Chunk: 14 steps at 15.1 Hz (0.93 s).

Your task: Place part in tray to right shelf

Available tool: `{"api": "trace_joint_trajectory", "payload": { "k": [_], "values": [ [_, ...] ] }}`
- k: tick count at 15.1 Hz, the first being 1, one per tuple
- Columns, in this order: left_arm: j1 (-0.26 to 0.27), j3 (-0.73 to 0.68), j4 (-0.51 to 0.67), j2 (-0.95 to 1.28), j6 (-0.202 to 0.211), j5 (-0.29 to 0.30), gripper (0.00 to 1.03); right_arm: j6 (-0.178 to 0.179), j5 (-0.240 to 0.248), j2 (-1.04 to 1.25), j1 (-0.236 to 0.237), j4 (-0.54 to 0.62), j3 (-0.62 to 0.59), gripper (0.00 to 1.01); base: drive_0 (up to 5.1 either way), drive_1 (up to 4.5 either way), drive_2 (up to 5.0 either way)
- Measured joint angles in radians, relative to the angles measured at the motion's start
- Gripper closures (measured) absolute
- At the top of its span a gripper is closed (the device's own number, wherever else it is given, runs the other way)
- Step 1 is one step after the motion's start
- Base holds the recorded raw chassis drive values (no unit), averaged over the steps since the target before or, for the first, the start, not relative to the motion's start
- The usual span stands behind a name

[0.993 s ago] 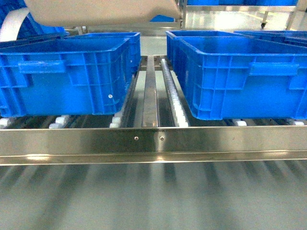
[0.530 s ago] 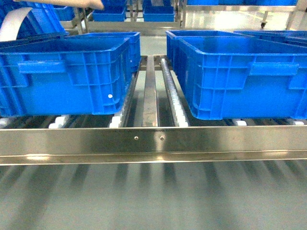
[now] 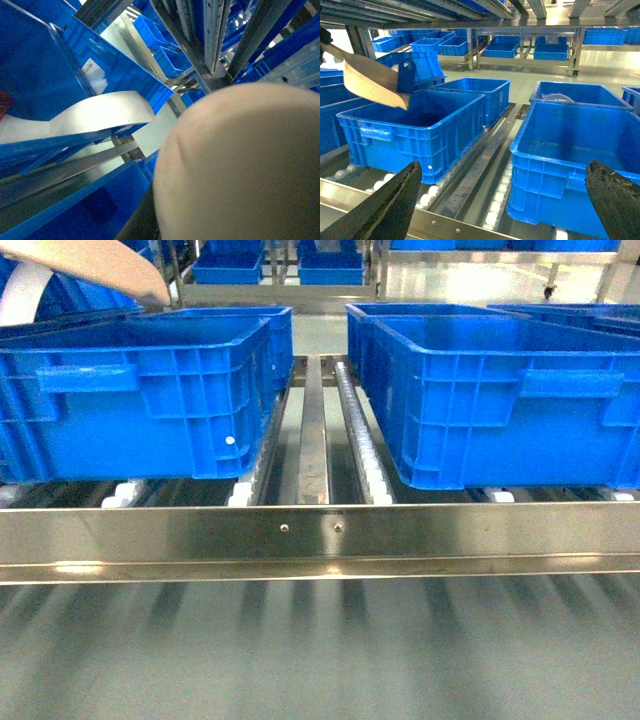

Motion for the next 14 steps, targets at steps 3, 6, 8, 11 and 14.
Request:
{"api": "trace_joint_trajectory", "payload": {
  "k": [3,6,8,11,14],
  "values": [
    [0.006,0.000,0.007,0.000,0.005,0.006,0.90,0.000,0.000,0.000,0.000,0.000,0.000,0.03,0.0,0.00,0.0],
    [0.013,-0.023,0.033,-0.003,0.004,0.006,0.90,0.000,0.000,0.000,0.000,0.000,0.000,0.03,0.0,0.00,0.0],
    [0.013,-0.138,0.094,-0.049,-0.020,0.033,0.90,0.000,0.000,0.000,0.000,0.000,0.000,0.03,0.0,0.00,0.0],
    [0.011,-0.456,0.295,-0.283,-0.115,0.114,0.90,0.000,0.000,0.000,0.000,0.000,0.000,0.03,0.0,0.00,0.0],
    [-0.030,-0.783,0.306,-0.623,-0.143,0.118,0.90,0.000,0.000,0.000,0.000,0.000,0.000,0.03,0.0,0.00,0.0]
  ]
}}
